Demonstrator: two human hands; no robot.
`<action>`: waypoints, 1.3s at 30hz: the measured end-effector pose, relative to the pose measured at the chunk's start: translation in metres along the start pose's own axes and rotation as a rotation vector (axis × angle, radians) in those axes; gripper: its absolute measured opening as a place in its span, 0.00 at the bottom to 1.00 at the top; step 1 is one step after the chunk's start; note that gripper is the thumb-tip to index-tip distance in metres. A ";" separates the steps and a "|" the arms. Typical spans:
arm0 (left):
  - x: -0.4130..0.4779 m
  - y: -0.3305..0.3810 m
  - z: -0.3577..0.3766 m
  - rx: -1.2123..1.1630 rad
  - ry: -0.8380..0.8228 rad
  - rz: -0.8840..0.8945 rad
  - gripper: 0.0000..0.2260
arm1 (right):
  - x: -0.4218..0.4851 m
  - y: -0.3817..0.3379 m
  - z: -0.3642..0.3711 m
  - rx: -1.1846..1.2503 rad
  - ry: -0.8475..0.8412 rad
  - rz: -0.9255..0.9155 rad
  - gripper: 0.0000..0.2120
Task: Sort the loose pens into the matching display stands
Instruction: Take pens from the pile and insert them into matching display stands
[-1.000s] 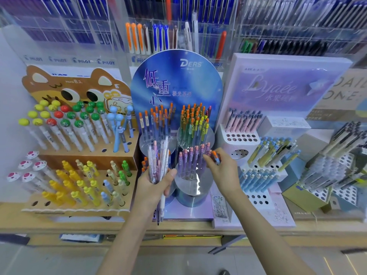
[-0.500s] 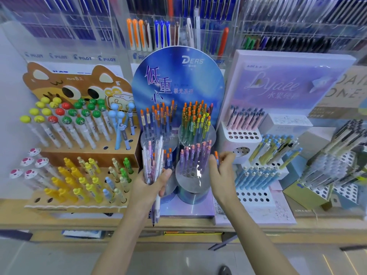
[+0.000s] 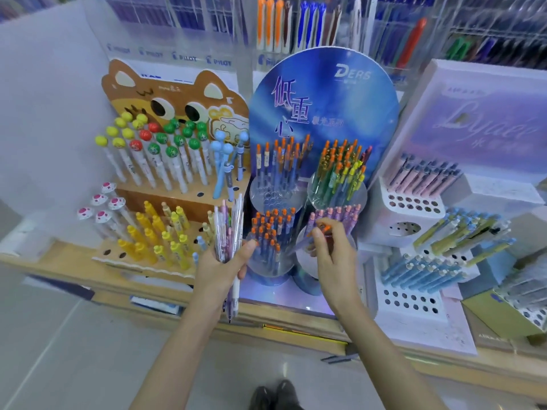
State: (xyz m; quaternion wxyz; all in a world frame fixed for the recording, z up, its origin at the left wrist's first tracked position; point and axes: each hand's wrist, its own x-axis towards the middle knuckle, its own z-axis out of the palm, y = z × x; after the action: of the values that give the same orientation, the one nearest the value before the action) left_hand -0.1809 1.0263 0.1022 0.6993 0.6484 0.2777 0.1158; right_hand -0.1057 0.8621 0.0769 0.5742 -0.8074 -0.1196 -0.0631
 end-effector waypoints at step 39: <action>0.048 -0.025 -0.075 0.092 -0.385 0.059 0.04 | -0.096 0.000 0.106 -0.026 0.522 0.184 0.09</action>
State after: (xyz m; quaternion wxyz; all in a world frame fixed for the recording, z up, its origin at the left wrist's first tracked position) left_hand -0.1869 1.1111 0.0666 0.7053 0.6978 0.1247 -0.0029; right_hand -0.2017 0.9501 0.0191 0.5785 -0.7787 0.1071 -0.2180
